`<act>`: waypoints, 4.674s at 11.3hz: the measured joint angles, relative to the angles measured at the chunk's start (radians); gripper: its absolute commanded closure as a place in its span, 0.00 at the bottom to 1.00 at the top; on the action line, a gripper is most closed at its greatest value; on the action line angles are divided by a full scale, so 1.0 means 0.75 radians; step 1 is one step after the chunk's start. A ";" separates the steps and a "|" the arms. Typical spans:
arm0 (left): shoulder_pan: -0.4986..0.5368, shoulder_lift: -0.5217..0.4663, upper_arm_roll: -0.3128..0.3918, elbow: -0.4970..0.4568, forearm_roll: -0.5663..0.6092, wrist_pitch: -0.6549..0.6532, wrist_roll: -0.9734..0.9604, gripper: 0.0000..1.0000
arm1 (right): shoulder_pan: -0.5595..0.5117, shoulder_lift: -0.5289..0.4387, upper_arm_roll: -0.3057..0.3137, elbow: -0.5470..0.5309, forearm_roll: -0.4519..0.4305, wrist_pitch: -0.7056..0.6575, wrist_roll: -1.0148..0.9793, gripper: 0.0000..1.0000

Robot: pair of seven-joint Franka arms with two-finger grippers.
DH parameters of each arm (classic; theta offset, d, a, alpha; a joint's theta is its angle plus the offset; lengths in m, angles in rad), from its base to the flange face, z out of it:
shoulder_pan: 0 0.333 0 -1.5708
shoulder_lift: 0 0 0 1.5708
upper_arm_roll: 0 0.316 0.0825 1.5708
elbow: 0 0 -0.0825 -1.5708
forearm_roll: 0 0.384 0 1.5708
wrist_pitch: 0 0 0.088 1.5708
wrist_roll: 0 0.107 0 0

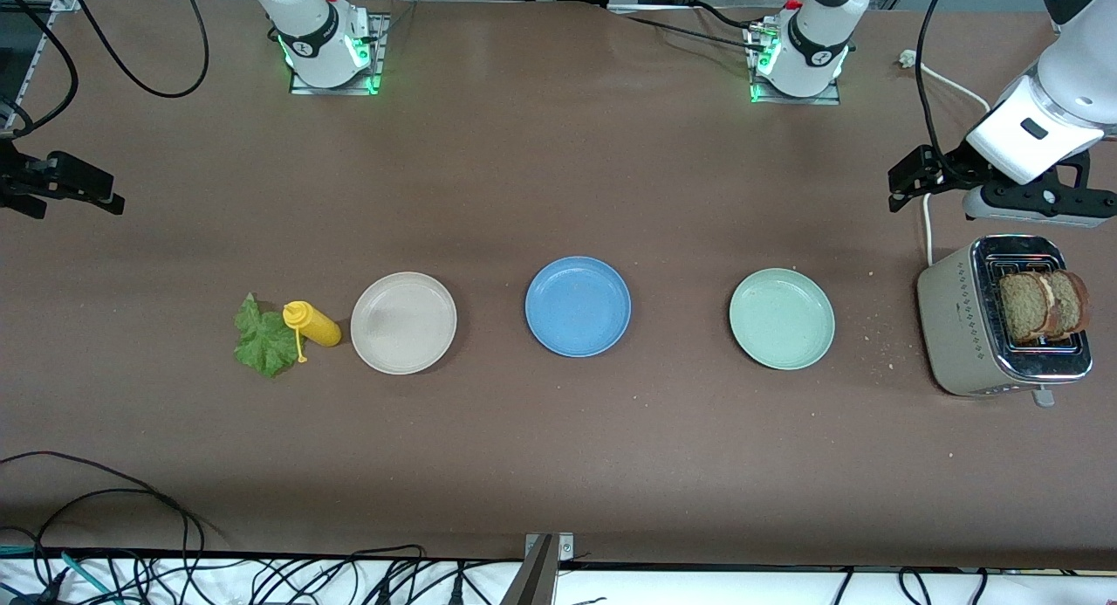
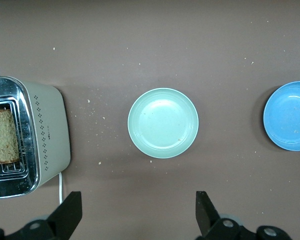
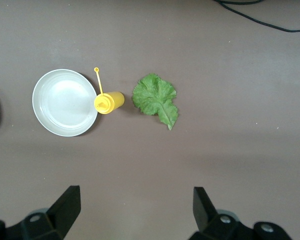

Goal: Make sandwich in blue plate with both arms

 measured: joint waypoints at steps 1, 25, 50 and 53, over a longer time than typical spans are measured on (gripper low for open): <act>0.002 0.000 0.000 0.000 0.000 0.000 0.000 0.00 | 0.000 0.000 0.000 0.000 0.000 0.000 0.000 0.00; 0.496 0.516 0.025 0.230 0.001 0.093 0.328 0.00 | 0.001 -0.001 0.003 0.001 0.000 0.000 0.000 0.00; 0.217 0.479 -0.059 0.512 -0.018 -0.415 0.456 1.00 | 0.000 0.000 -0.004 0.001 0.000 0.001 -0.002 0.00; 0.104 0.539 -0.111 0.499 -0.282 -0.427 0.390 1.00 | 0.000 0.000 -0.004 0.001 0.000 0.001 -0.002 0.00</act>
